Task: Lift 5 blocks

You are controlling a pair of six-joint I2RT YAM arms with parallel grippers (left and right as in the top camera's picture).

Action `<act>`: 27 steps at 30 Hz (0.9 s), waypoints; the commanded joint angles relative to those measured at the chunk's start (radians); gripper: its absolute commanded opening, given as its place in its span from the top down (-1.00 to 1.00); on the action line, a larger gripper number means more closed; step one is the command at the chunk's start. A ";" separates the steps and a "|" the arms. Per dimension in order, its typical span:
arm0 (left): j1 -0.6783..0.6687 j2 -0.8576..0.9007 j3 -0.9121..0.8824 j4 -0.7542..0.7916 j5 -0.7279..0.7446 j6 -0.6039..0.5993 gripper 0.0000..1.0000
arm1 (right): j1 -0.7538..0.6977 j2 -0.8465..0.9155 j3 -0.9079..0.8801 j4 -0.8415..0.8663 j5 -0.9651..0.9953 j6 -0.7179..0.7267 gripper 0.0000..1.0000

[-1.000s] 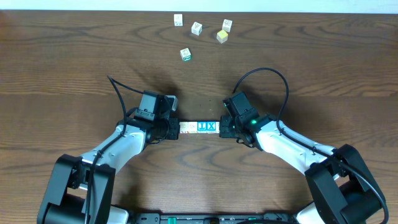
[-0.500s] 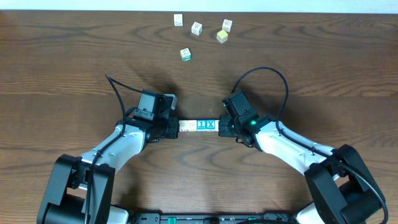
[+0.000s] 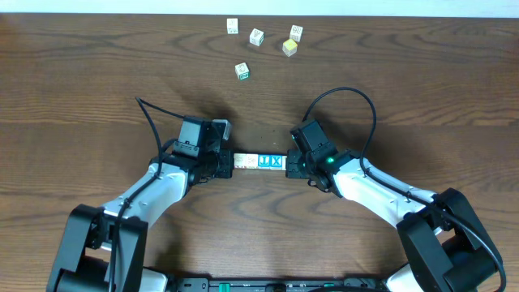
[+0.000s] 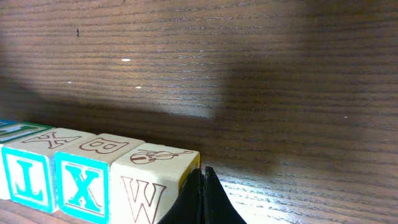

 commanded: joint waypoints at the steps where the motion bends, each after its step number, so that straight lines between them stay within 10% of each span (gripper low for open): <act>1: -0.042 -0.040 0.018 0.024 0.235 0.013 0.86 | 0.069 -0.041 0.026 0.049 -0.251 -0.012 0.98; 27: -0.042 -0.090 0.020 0.023 0.235 -0.014 0.86 | 0.069 -0.095 0.054 0.048 -0.262 -0.013 0.97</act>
